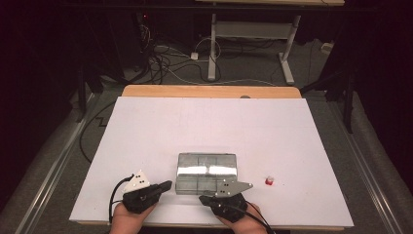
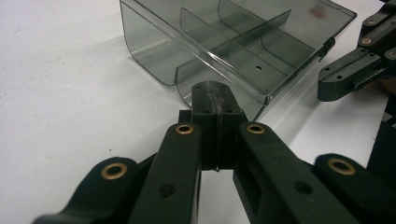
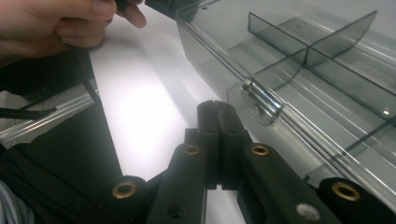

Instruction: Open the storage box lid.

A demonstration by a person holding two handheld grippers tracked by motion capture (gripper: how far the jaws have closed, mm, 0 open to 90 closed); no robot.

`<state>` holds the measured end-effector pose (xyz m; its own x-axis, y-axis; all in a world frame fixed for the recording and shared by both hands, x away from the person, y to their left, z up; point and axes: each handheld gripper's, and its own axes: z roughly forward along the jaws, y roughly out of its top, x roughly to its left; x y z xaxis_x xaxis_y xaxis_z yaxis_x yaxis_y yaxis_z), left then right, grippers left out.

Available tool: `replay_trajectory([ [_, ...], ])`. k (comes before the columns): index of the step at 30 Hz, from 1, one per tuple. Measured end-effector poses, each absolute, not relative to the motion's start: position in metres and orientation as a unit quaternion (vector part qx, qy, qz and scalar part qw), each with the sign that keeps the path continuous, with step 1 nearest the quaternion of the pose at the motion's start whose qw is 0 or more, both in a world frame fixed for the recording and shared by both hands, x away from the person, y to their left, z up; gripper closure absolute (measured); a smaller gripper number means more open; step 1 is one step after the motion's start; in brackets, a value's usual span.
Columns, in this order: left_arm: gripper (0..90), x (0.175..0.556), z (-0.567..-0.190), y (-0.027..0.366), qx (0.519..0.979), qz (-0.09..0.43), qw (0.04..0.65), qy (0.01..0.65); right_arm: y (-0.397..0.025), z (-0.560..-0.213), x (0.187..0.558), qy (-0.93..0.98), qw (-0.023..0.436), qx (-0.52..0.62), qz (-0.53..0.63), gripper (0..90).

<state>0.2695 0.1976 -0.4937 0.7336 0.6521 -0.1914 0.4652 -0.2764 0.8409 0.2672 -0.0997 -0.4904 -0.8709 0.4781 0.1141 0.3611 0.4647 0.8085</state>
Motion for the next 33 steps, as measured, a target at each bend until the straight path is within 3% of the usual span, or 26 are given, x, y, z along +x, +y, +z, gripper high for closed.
replay_trajectory([
  [33, 87.5, 0.2703, -0.4939, 0.1993, 0.795, 0.08, 0.491, 0.347, -0.104, -0.4943, 0.2717, 0.849, 0.063, 0.277, 0.445, 90.0],
])
